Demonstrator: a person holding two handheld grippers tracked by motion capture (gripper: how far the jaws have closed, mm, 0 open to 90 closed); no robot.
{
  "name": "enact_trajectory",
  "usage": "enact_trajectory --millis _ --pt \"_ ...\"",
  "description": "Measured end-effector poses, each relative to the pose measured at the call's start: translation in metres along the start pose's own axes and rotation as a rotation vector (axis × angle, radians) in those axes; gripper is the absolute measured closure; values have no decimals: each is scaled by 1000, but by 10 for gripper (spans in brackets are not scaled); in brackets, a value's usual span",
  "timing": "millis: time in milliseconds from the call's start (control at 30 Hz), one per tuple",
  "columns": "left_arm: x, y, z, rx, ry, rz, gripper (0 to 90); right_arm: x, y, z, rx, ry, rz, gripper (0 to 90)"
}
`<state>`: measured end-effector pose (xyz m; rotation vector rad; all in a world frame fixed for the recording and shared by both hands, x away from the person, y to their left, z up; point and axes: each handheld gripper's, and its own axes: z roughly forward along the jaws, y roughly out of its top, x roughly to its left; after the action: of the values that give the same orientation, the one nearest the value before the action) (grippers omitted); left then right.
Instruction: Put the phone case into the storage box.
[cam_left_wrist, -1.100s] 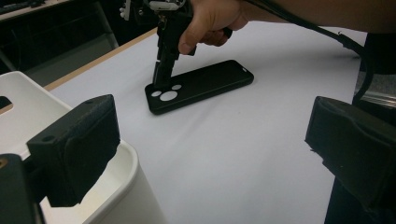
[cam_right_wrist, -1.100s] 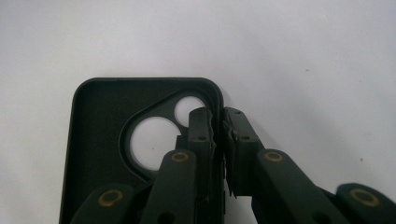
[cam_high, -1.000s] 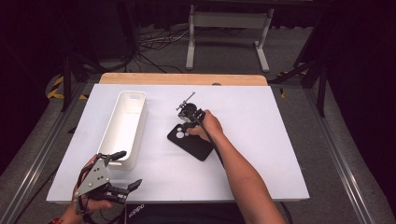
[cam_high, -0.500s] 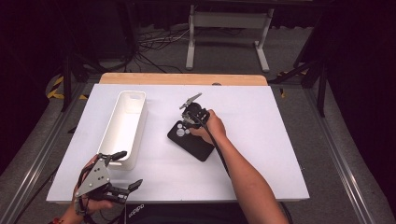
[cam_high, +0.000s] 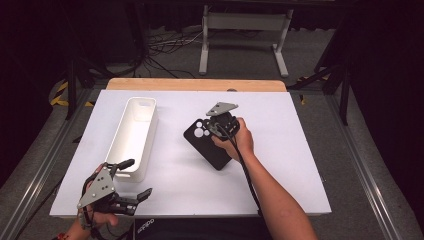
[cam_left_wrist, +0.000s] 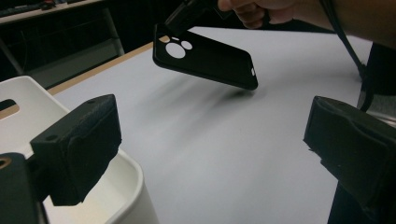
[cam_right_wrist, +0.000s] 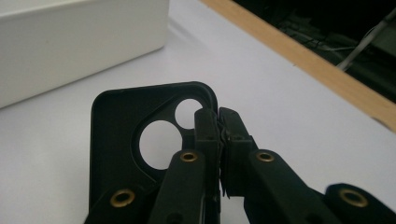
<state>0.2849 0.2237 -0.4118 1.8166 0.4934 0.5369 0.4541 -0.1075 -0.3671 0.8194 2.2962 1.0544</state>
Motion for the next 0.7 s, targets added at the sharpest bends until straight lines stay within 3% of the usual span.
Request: enact_trajectory --millis 167,300,433,533,600,700 --pt "-2 12 7 -23 11 -36 72 0 -4 -17 -71 -26 -8 877" --pt "-7 24 21 -3 26 -52 112 4 -8 -33 -139 -56 5 877" --pt "-9 38 35 -12 -4 -98 142 13 -12 -49 -199 -82 -19 877" --pt "-11 46 42 -36 11 -92 189 17 -14 -55 -220 -83 -25 877" --pt "-14 54 52 -39 -18 -87 201 22 -16 -61 -240 -88 -30 877" --pt "-15 62 66 -30 -24 -94 232 29 -20 -68 -269 -85 -37 877"
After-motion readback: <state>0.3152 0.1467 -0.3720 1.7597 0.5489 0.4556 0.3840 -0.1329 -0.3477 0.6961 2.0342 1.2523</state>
